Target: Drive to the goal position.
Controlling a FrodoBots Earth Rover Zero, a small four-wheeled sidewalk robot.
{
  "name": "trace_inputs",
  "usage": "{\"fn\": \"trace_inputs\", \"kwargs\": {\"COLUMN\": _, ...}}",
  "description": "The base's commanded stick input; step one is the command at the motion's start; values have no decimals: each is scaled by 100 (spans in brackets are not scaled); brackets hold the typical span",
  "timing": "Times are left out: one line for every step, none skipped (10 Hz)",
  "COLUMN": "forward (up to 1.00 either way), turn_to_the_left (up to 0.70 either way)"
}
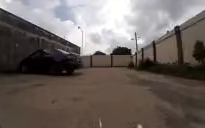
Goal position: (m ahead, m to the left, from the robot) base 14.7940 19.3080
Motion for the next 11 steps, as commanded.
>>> {"fn": "trace_inputs", "kwargs": {"forward": 30, "turn_to_the_left": 0}}
{"fn": "trace_inputs", "kwargs": {"forward": 30, "turn_to_the_left": 0}}
{"fn": "trace_inputs", "kwargs": {"forward": 30, "turn_to_the_left": 0}}
{"fn": "trace_inputs", "kwargs": {"forward": 30, "turn_to_the_left": 0}}
{"fn": "trace_inputs", "kwargs": {"forward": 30, "turn_to_the_left": 0}}
{"fn": "trace_inputs", "kwargs": {"forward": 30, "turn_to_the_left": 0}}
{"fn": "trace_inputs", "kwargs": {"forward": 30, "turn_to_the_left": 0}}
{"fn": "trace_inputs", "kwargs": {"forward": 30, "turn_to_the_left": 0}}
{"fn": "trace_inputs", "kwargs": {"forward": 30, "turn_to_the_left": 0}}
{"fn": "trace_inputs", "kwargs": {"forward": 30, "turn_to_the_left": 0}}
{"fn": "trace_inputs", "kwargs": {"forward": 30, "turn_to_the_left": 0}}
